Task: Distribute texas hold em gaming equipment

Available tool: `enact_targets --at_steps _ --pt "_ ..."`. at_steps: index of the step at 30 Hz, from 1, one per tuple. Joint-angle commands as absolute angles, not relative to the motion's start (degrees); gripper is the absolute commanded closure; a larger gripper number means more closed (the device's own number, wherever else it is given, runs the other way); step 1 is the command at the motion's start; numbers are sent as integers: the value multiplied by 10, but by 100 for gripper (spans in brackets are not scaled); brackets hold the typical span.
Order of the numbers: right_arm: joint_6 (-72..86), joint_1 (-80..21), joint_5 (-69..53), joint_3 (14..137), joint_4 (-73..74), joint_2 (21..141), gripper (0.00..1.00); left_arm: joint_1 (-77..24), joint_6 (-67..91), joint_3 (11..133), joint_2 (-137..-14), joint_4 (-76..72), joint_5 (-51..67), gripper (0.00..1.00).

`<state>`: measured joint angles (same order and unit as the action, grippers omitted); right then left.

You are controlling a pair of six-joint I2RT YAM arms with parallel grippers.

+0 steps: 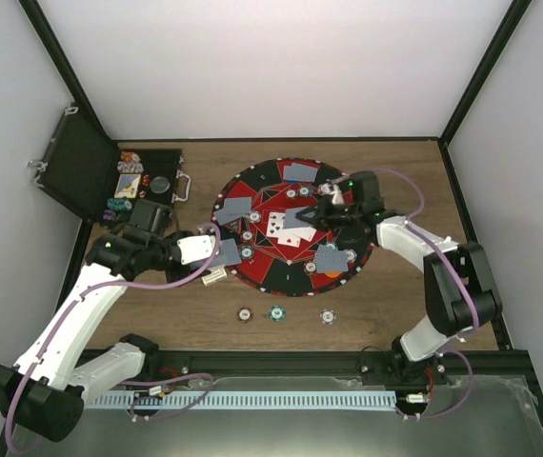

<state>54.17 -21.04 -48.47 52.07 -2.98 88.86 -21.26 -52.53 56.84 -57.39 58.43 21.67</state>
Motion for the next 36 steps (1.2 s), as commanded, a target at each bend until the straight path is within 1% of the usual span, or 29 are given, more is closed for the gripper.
enact_targets --at_steps 1,6,12,18,21,22,24,28,29,33,36 --pt "396 -138 -417 578 132 942 99 -212 -530 563 -562 576 224 93" --pt "340 -93 -375 630 177 1022 99 -213 -531 564 -566 576 224 93" --pt "311 -77 -366 713 207 1107 99 -212 -531 567 -568 578 221 93" --pt "284 -72 -324 768 246 1148 99 -212 -537 561 -565 580 213 93" --pt "274 -71 -301 785 265 1161 96 -213 -536 564 -568 578 216 93" --pt "272 -70 -296 787 266 1163 92 -213 -535 565 -569 579 218 93" --pt "268 -70 -292 791 271 1167 77 -212 -534 570 -572 580 220 93" --pt "266 -70 -255 798 293 1167 52 -213 -535 580 -576 589 220 93" --pt "266 -69 -238 799 299 1163 48 -212 -536 580 -575 590 219 93" --pt "269 -70 -159 808 330 1135 43 -212 -538 579 -571 592 219 93" --pt "278 -73 -94 807 349 1096 32 -213 -536 580 -569 592 223 93"
